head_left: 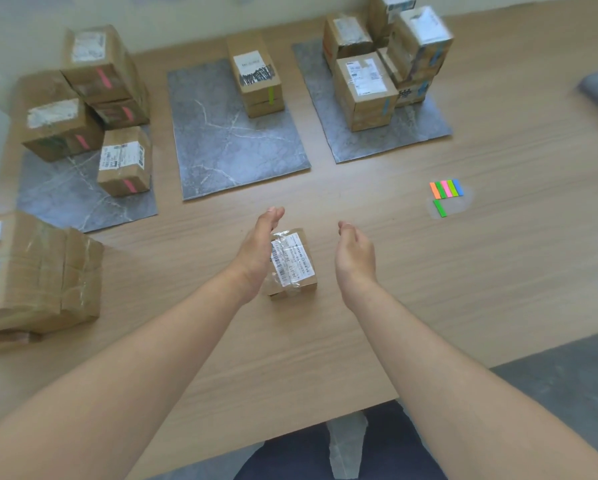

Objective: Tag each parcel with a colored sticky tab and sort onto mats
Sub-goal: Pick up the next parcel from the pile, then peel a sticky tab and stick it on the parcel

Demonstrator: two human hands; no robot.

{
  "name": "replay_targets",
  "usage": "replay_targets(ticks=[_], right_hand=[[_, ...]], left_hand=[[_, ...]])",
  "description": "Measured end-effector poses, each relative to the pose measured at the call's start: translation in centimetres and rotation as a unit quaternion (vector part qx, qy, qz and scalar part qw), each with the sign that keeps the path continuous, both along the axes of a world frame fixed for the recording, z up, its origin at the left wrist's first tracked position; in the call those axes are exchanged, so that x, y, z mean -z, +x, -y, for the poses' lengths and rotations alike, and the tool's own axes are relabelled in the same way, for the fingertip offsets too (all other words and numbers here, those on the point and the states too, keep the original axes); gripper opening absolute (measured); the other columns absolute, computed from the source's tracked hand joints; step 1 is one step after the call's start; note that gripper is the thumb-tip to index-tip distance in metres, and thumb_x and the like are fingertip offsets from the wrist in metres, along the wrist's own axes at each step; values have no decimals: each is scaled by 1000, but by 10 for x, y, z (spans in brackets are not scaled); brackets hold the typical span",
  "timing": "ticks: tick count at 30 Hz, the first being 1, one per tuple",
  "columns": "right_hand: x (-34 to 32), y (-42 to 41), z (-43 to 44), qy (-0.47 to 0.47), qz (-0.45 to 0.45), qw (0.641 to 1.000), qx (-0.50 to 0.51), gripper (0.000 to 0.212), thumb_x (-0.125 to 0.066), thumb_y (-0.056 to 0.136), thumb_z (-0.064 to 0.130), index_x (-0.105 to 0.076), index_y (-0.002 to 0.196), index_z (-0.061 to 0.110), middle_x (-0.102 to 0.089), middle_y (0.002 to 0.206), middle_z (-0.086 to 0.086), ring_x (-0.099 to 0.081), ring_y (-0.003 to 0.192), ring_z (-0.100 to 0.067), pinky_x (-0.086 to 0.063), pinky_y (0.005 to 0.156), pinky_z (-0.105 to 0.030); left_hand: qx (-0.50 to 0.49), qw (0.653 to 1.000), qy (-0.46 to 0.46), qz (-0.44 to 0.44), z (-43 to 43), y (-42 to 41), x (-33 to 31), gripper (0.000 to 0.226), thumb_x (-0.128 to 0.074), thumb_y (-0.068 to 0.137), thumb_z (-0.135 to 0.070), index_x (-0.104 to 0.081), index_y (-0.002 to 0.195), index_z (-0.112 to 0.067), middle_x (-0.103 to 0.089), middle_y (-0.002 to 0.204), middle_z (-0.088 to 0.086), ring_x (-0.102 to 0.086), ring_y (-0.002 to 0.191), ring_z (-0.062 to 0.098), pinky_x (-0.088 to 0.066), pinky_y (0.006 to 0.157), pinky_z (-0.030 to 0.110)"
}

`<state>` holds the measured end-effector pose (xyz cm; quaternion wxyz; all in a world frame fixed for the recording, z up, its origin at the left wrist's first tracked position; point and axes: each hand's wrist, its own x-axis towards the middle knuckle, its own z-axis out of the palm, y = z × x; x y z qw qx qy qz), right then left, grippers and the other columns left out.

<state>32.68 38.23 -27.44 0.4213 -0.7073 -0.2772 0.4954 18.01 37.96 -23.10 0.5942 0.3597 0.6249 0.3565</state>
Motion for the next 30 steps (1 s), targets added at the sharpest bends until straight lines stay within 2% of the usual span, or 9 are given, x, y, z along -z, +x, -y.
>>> replay_targets(ticks=[2, 5, 10, 15, 17, 19, 23, 27, 30], right_hand=[[-3, 13, -5, 13, -3, 1000, 9, 34, -41, 104, 31, -68, 115, 13, -69, 116, 1, -60, 114, -19, -41, 98, -28], [-5, 36, -13, 30, -15, 999, 19, 31, -41, 104, 30, -69, 112, 20, -61, 94, 16, -58, 106, -13, -42, 99, -28], [2, 81, -30, 39, -19, 999, 20, 24, -42, 103, 32, -65, 103, 28, -60, 93, 20, -58, 107, -12, -43, 99, -28], [10, 133, -48, 30, -22, 999, 19, 27, -41, 103, 32, -67, 109, 26, -61, 93, 22, -59, 107, -13, -44, 96, -30], [12, 156, -57, 27, -18, 999, 9, 32, -41, 103, 33, -69, 116, 23, -64, 101, 16, -59, 110, -14, -45, 100, -32], [17, 179, -68, 14, -19, 1000, 6, 29, -42, 101, 36, -68, 109, 26, -66, 106, 11, -60, 108, -14, -46, 101, -34], [26, 227, -89, 4, -21, 1000, 8, 47, -39, 93, 46, -69, 121, 24, -64, 104, 18, -61, 115, -17, -46, 104, -36], [44, 275, -115, -6, -17, 1000, 19, 34, -42, 100, 39, -64, 89, 16, -67, 91, 2, -63, 96, -23, -48, 87, -38], [59, 303, -132, -17, -14, 999, 27, 36, -42, 97, 39, -58, 92, 7, -71, 101, -11, -65, 104, -34, -52, 92, -49]], left_hand=[[16, 1000, 5, -11, -3, 13, -7, 67, -36, 86, -66, -52, 142, -33, -45, 151, -16, -36, 136, -3, -20, 123, 39], [34, 999, 7, -8, -8, 37, -11, 58, -33, 100, -58, -46, 148, -29, -42, 155, -8, -34, 142, 3, -18, 124, 38], [65, 998, -3, -2, -22, 87, -8, 61, -29, 102, -58, -41, 152, -25, -41, 156, -1, -32, 146, 9, -17, 124, 35], [52, 998, -21, 9, -40, 145, 1, 57, -25, 105, -52, -42, 151, -23, -45, 154, 2, -35, 144, 12, -22, 123, 39], [46, 998, -29, 11, -50, 167, 6, 58, -25, 105, -54, -43, 151, -24, -46, 152, 4, -35, 144, 13, -23, 122, 39], [40, 998, -44, 14, -60, 189, 12, 58, -25, 104, -55, -44, 150, -25, -46, 152, 5, -35, 144, 14, -24, 121, 39], [21, 998, -58, 16, -83, 236, 25, 56, -26, 104, -54, -48, 147, -25, -51, 148, 4, -42, 138, 12, -28, 119, 38], [15, 997, -70, 23, -107, 280, 37, 54, -26, 105, -52, -49, 145, -24, -52, 146, 2, -43, 134, 9, -29, 117, 36], [16, 996, -83, 22, -122, 306, 47, 55, -26, 105, -51, -48, 147, -22, -51, 147, 3, -41, 139, 12, -27, 120, 38]])
